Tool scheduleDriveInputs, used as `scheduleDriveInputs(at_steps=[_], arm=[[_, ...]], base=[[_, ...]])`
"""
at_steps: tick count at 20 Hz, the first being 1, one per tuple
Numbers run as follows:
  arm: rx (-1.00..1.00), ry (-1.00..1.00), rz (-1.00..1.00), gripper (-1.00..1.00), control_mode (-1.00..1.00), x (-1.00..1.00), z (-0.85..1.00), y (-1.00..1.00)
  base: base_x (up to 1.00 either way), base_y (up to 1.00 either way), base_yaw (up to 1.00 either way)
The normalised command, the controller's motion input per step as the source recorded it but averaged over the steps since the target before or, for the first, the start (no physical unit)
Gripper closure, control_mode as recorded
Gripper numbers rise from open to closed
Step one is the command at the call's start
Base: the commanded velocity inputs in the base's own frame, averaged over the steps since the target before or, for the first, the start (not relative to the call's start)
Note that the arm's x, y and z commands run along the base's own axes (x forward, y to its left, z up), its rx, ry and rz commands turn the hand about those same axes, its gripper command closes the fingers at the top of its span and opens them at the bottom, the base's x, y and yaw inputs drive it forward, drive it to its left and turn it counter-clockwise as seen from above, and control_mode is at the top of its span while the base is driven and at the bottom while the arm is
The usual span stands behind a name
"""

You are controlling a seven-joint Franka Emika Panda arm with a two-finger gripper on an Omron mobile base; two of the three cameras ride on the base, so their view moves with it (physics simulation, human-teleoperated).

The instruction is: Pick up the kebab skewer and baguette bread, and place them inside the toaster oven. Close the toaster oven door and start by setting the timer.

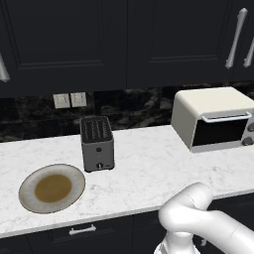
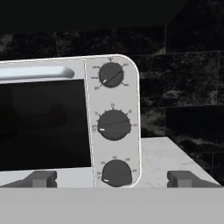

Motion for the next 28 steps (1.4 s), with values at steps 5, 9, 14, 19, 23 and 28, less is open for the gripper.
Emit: scheduleDriveInputs(at_steps=[5,9,14,19,23,28], arm=[[-0.2,-0.02,0.02,-1.0,-1.0,0.0,0.0,-0.01],[-0.31,-0.03,0.06,-1.0,-1.0,0.0,0.0,0.0],[-0.24,0.0,0.09,-1.0,-1.0,0.09,0.11,0.02],[-0.26,0.0,0.09,-1.0,-1.0,0.06,0.14,0.09],[-0.23,0.0,0.07,-1.0,-1.0,0.0,0.39,0.0],[-0.22,0.0,0.03,-1.0,-1.0,0.04,0.13,0.1]], base=[[0.0,0.0,0.0],[0.0,0.0,0.0],[0.0,0.0,0.0],[0.0,0.0,0.0],[0.0,0.0,0.0],[0.0,0.0,0.0]])
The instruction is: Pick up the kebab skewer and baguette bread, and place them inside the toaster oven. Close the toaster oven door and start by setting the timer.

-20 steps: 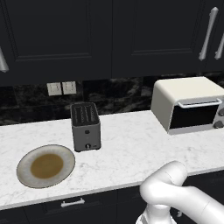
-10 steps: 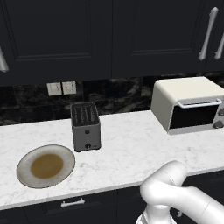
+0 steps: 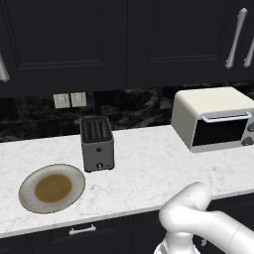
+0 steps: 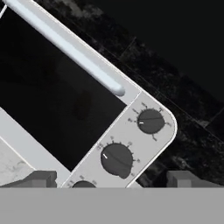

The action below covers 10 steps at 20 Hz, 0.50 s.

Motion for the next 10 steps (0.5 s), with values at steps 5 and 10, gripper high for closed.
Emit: scheduleDriveInputs(at_steps=[5,10], arm=[[-0.21,0.0,0.0,-1.0,-1.0,0.09,0.0,0.29],[-0.1,0.0,0.0,-1.0,-1.0,0.05,0.01,0.23]], base=[[0.0,0.0,0.0],[0.0,0.0,0.0]])
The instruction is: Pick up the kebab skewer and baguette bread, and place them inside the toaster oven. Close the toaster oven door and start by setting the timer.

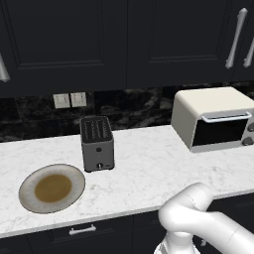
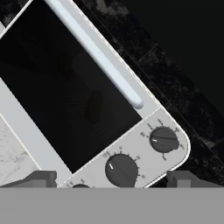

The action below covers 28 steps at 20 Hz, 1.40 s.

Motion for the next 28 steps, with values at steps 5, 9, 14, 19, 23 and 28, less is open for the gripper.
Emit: scheduleDriveInputs(at_steps=[5,9,14,19,23,28], arm=[[-0.09,0.0,0.0,-1.0,-1.0,0.13,0.03,0.05],[-0.08,0.0,0.02,-1.0,-1.0,0.25,0.07,0.0],[-0.14,0.0,0.07,-1.0,-1.0,0.21,0.0,0.0],[-0.16,0.0,0.08,-1.0,-1.0,0.05,0.0,0.0],[-0.07,0.0,0.07,-1.0,-1.0,0.08,0.0,0.0],[-0.03,0.01,0.0,-1.0,-1.0,0.14,0.0,0.0]], base=[[0.0,0.0,0.0],[0.0,0.0,0.0],[0.0,0.0,0.0],[0.0,0.0,0.0],[0.0,0.0,0.0],[0.0,0.0,0.0]])
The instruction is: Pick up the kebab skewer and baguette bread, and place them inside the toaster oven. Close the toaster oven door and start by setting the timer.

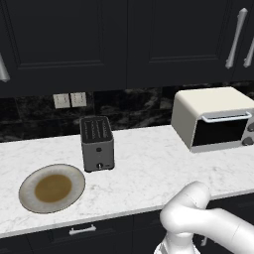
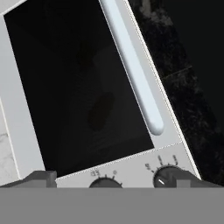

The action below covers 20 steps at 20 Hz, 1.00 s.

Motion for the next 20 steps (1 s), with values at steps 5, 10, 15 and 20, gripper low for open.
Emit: scheduleDriveInputs(at_steps=[5,10,15,20], arm=[[-0.02,0.04,0.0,-1.0,-1.0,0.13,-0.03,0.0],[-0.03,0.03,0.0,-1.0,-1.0,0.27,-0.05,0.01],[-0.03,0.01,0.0,-1.0,-1.0,0.18,-0.17,0.0],[-0.02,0.01,0.0,-1.0,-1.0,0.08,-0.27,-0.07]], base=[[0.0,0.0,0.0],[0.0,0.0,0.0],[0.0,0.0,0.0],[0.0,0.0,0.0]])
